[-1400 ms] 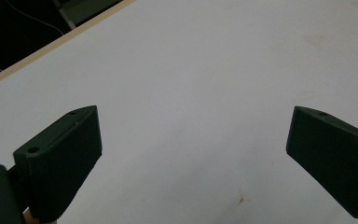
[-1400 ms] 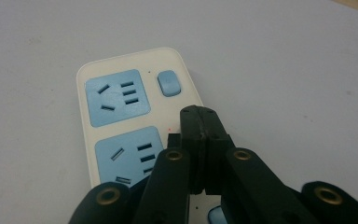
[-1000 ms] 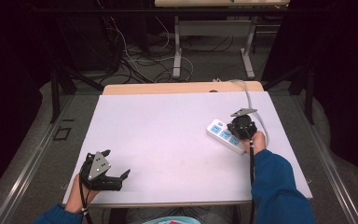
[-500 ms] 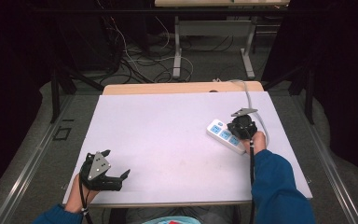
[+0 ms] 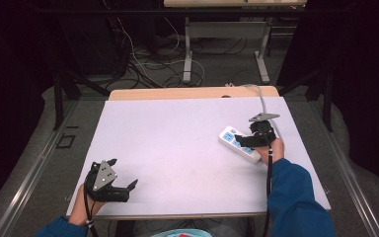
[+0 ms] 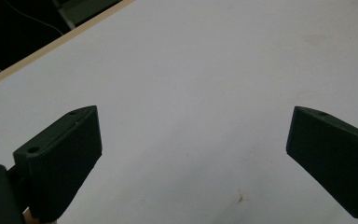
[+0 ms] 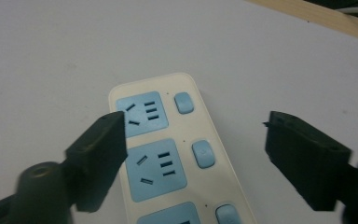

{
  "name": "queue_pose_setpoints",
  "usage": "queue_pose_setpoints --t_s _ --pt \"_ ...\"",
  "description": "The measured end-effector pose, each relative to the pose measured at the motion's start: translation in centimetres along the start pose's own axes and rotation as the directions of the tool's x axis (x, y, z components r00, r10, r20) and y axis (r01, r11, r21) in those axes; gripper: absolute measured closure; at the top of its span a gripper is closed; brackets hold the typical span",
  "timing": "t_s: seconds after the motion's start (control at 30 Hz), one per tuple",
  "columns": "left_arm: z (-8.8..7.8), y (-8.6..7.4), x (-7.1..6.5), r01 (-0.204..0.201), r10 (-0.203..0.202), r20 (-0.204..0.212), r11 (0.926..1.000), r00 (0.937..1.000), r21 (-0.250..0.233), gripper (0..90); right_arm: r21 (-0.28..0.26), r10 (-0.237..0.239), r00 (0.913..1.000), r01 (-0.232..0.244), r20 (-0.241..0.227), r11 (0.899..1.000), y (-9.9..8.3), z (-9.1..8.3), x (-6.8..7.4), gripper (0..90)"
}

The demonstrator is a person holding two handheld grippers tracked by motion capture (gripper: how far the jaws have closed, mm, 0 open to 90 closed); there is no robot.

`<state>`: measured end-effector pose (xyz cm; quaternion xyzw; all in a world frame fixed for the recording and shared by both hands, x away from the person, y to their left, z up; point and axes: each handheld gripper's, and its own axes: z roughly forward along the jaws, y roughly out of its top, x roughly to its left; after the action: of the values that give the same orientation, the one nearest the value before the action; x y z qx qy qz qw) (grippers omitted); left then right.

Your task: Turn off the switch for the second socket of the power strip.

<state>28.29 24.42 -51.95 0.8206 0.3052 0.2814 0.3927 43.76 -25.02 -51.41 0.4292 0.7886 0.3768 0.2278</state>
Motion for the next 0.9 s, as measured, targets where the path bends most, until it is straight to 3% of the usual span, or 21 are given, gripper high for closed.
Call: queue_pose_setpoints --t_s 0.33,0.9 --pt "0.0 0.0 0.1 0.000 0.000 0.000 1.0000 1.0000 0.000 3.3 -0.004 0.011 0.9991 -0.011 -0.042 1.000 -0.1 -1.1 0.3 0.0" --pt "0.0 0.0 0.0 0.001 -0.001 -0.002 1.0000 1.0000 0.003 3.3 -0.012 -0.024 0.9975 0.024 -0.066 1.000 -0.7 -3.2 1.7 0.0"
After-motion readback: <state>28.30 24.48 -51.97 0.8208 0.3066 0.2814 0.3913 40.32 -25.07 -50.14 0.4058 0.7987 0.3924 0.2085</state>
